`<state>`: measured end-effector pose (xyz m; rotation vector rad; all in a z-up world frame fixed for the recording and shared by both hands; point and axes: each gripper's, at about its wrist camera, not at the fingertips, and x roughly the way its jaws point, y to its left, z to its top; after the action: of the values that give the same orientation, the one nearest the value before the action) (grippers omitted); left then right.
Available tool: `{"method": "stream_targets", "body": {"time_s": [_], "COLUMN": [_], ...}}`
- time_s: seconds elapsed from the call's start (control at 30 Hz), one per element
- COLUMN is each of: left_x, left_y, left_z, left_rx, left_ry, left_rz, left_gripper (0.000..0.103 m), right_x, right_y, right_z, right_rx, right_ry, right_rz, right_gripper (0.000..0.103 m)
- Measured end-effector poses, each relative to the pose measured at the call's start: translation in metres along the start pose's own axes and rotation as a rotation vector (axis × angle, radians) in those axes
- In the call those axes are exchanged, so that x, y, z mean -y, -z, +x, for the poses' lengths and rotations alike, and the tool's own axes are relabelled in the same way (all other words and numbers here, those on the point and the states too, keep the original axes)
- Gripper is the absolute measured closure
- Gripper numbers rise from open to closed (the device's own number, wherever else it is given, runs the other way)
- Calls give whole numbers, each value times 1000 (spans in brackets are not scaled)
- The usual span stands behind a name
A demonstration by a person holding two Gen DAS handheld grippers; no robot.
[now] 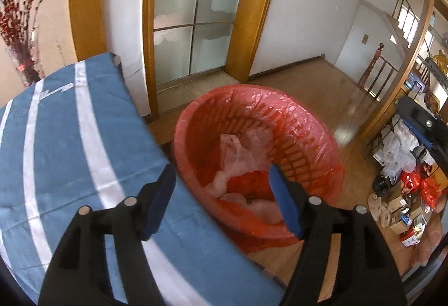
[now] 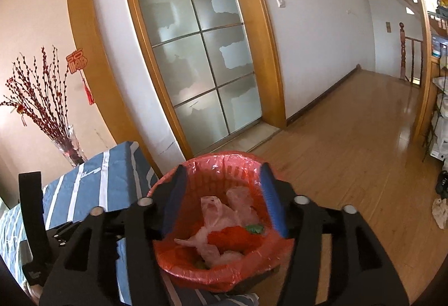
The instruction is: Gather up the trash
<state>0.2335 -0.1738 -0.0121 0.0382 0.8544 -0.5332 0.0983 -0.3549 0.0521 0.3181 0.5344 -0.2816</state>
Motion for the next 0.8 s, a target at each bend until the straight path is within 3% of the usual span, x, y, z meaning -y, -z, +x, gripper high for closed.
{"method": "stream_targets", "body": {"time_s": [0.13,0.23,0.4,0.8], "left_x": [-12,-20,-35,-60], "left_y": [15,34,68,117], "left_z": [-31,-64,-107,-180], "left_rx": [52,126,198,307], "left_ry": [-30,-96,-207,-318], "left_rz": [-3,8,-15,-162], "left_gripper": [24,16,5,4], "right_x": [-5,-15,-39,-77], "right_y": [5,13,32,81], "right_z": [-22,-34,-57,-89], "right_rx": [27,33,65,82], "right_ry": [-10,-5,17,131], "right_rz": [-6,-40,-114,-219], "right_gripper": [20,10,10,8]}}
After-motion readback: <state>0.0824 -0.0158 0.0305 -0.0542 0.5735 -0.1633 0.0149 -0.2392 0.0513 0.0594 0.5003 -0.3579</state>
